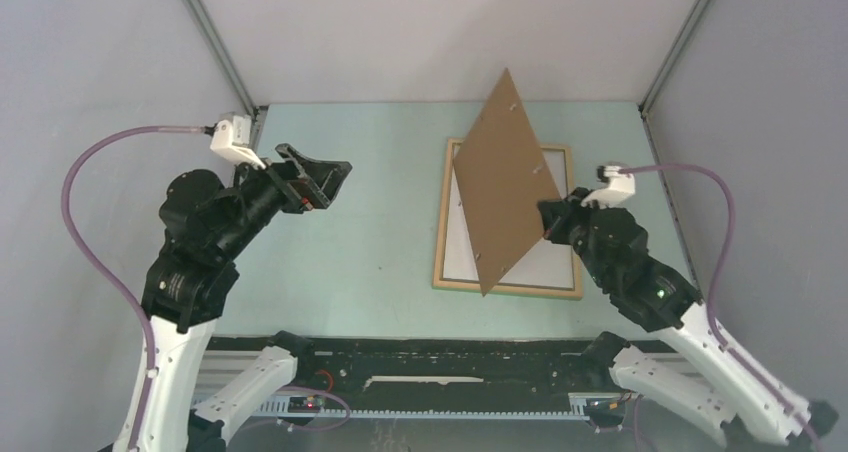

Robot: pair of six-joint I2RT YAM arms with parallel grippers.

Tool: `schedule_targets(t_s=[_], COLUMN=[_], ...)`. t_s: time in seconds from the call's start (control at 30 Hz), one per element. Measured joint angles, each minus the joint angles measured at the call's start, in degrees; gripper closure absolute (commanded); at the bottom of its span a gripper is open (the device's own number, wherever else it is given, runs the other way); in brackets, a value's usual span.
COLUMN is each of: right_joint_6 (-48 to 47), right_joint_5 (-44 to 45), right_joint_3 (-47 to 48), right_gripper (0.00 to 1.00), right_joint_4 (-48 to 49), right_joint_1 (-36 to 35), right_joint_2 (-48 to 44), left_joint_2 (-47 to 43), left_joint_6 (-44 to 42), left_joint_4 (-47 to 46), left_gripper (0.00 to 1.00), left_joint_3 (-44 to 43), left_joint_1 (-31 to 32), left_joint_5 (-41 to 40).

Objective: Put the photo into the frame

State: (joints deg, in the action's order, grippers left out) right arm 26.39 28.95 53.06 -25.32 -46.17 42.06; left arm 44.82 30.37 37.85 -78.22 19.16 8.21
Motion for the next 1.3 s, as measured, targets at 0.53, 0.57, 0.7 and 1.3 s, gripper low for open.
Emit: schedule_targets(t_s=[0.53,0.57,0.7,1.3], right_joint_6=[24.06,24.41,25.73,38.88], right_joint_5=[-27.96,-28.7,-31.71,-47.52], right_joint_3=[-17.18,-17.18,-17.18,-27.26], right_gripper=[1.0,1.0,1.0,1.0], right_joint_4=[4.42,4.04,2.19,9.77], right_joint_1=[27.76,28.37,31.43,43.91], right_joint_2=[-15.19,-15.54,-17.16,-24.06], left_joint_2=[12.63,12.98,15.15,22.36], left_joint_6=[-0.39,-0.37,-0.13,37.2], left_joint_4=[-4.13,-4.52,-6.23,-56.98], left_gripper=[0.0,0.0,0.0,0.04], left_joint_3=[10.38,11.04,12.85,47.01], left_joint_1=[0.0,0.0,0.0,-0.81], left_joint_5=[10.1,10.25,10.56,26.6])
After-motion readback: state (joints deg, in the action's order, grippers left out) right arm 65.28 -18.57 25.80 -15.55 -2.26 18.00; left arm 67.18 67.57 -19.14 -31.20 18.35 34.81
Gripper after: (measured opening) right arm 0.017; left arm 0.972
